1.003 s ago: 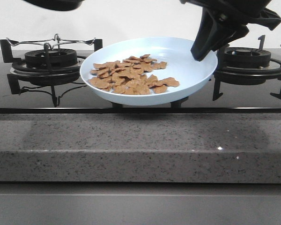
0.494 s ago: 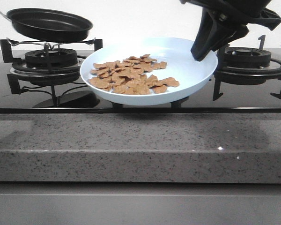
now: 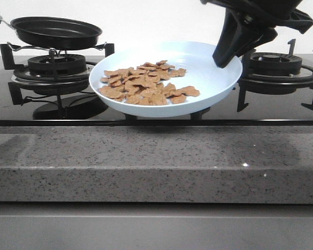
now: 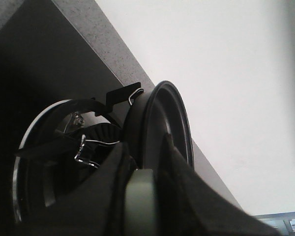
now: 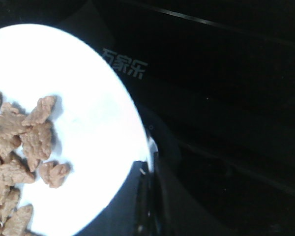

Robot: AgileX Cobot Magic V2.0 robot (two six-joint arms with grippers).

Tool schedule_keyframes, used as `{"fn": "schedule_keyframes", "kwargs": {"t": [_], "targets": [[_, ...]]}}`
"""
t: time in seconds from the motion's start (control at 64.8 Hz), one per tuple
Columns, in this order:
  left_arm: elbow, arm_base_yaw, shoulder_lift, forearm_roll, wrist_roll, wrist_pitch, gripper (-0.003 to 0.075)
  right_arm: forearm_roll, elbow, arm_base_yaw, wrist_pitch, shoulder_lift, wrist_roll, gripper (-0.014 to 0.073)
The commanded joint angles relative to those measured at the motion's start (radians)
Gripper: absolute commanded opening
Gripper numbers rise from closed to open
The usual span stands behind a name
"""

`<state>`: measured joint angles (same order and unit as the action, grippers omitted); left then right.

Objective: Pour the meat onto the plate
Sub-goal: 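Return the empty pan to its burner with the left gripper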

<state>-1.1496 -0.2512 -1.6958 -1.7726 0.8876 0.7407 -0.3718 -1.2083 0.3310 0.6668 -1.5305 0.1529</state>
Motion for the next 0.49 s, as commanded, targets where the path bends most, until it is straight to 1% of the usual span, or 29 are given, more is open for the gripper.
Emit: {"fn": "schedule_keyframes", "kwargs": {"t": [0.0, 0.062, 0.139, 0.185, 0.232, 0.278, 0.355, 0.417, 0.479], "targets": [[-0.035, -0.003, 0.041, -0.084, -0.007, 0.029, -0.0016, -0.022, -0.023, 0.000, -0.043, 0.046, 0.007, -0.0068], [-0.035, -0.003, 0.041, -0.080, -0.007, 0.032, 0.0011, -0.022, -0.023, 0.000, -0.043, 0.046, 0.007, -0.0068], [-0.035, -0.003, 0.041, -0.076, -0.007, 0.033, 0.0098, -0.022, -0.023, 0.000, -0.043, 0.046, 0.007, -0.0068], [-0.035, -0.003, 0.041, -0.064, -0.007, 0.033, 0.0171, -0.022, -0.023, 0.000, -0.043, 0.046, 0.007, -0.0068], [-0.035, -0.003, 0.041, -0.054, -0.007, 0.033, 0.0285, -0.022, -0.023, 0.000, -0.043, 0.046, 0.007, -0.0068], [-0.035, -0.003, 0.041, -0.043, -0.007, 0.045, 0.0374, -0.022, -0.023, 0.000, -0.043, 0.046, 0.007, -0.0068], [-0.035, -0.003, 0.041, -0.021, -0.007, 0.059, 0.0496, -0.022, -0.023, 0.000, -0.043, 0.046, 0.007, -0.0068], [-0.040, -0.003, 0.041, 0.015, -0.007, 0.071, 0.0553, -0.022, -0.023, 0.000, -0.043, 0.046, 0.007, -0.0068], [-0.045, -0.003, 0.046, 0.064, -0.007, 0.073, 0.0555, -0.022, -0.023, 0.000, -0.043, 0.046, 0.007, -0.0068]]}}
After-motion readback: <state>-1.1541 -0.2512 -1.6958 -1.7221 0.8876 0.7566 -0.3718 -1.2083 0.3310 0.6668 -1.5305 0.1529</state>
